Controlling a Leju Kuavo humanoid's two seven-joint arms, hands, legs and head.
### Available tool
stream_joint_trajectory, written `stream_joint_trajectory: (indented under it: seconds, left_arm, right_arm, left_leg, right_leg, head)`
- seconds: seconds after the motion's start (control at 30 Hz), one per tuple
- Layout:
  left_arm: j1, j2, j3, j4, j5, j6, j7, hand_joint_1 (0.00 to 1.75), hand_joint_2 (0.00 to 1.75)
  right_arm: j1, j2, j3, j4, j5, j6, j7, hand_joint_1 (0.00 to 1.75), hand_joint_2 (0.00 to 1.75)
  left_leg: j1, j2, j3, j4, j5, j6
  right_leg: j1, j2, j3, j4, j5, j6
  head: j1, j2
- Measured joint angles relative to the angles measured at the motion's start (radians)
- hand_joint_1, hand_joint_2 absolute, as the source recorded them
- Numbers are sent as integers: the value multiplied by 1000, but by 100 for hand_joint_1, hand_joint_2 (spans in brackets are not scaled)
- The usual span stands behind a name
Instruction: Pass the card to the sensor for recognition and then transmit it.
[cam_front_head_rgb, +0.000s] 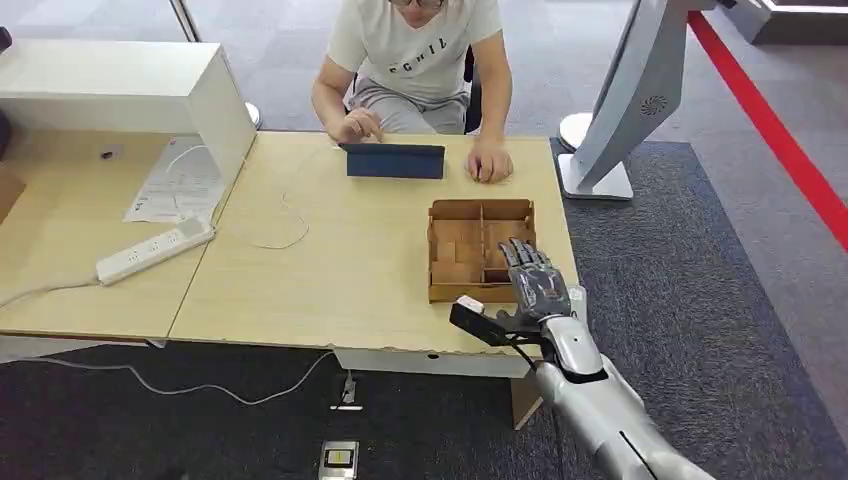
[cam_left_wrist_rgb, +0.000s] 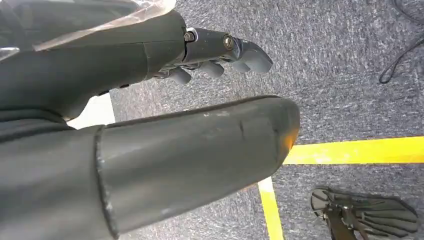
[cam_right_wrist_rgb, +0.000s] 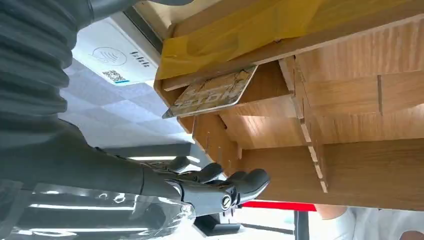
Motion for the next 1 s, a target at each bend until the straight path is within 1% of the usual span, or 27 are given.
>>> stream_joint_trajectory:
  seconds: [0.33,0.57,0.6,0.63,1.0]
  left_arm:
    - [-1,2,-10,-3,-3,-5,-5,0,0]
    - [-1,11,-18,-3,-4,-15,-9,0,0]
    - [-1,11,-19,-3,-4,-16,-10,0,0]
    - [-1,13,-19,-3,-4,-17,-10,0,0]
    - [-2,19,-24,-3,-3,-16,-11,0,0]
  right_arm:
    - [-6,-2,10,11,1,-1,10,0,175]
    - [-16,-16,13,15,-5,9,6,0,175]
    - [-17,-19,13,15,-6,10,6,152,175]
    - [-18,-20,14,15,-7,11,6,175,175]
    - [-24,-24,22,14,-22,37,-11,175,175]
  left_leg:
    - [0,0,0,0,0,0]
    - [0,0,0,0,0,0]
    - [0,0,0,0,0,0]
    - [0,0,0,0,0,0]
    - [0,0,0,0,0,0]
  right_leg:
    - [0,0,0,0,0,0]
    - [0,0,0,0,0,0]
    - [0,0,0,0,0,0]
    - [0,0,0,0,0,0]
    - [0,0,0,0,0,0]
  head:
    - [0,0]
    - [0,0]
    - [0,0]
    - [0,0]
    - [0,0]
